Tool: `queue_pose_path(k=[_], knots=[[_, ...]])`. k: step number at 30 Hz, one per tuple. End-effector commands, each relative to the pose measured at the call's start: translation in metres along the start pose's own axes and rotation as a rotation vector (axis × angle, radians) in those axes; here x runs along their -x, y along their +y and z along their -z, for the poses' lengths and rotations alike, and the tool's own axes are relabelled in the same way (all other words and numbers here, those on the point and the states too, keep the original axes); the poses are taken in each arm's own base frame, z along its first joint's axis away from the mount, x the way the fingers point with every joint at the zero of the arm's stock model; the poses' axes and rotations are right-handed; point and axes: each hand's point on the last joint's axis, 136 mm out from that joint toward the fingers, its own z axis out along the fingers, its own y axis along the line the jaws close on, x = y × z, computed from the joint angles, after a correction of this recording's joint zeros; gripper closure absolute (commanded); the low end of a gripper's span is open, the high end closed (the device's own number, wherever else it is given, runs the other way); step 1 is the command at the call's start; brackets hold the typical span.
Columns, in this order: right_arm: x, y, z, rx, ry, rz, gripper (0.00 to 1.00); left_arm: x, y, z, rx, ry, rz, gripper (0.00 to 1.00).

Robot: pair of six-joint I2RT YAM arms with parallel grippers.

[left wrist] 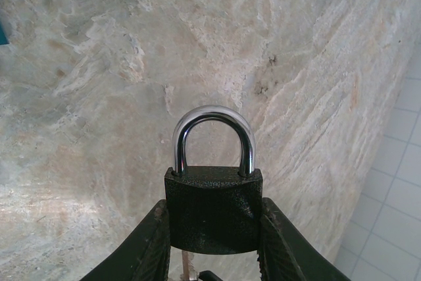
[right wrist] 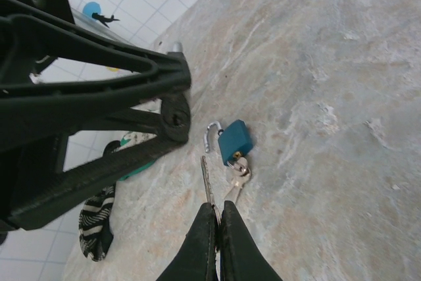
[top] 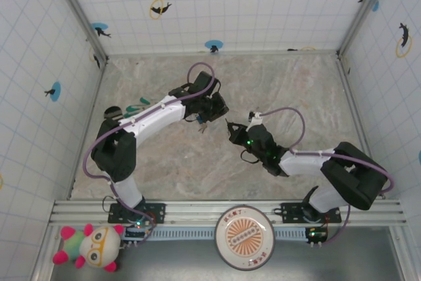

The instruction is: Unlock with the key

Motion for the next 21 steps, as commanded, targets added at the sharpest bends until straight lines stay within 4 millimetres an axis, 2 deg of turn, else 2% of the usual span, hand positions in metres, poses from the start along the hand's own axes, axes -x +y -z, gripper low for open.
queue_pose_path(k=[1, 21], knots=[[0.0153, 0.0187, -0.0009, 0.038, -0.059, 0.005, 1.00, 0.0002, 0.0023, -0.0032, 0.009, 0.017, 0.013, 0.83], [0.0230, 0.0193, 0.0020, 0.007, -0.091, 0.044, 1.00, -0.0030, 0.0073, -0.0057, 0.011, 0.027, 0.021, 0.83]])
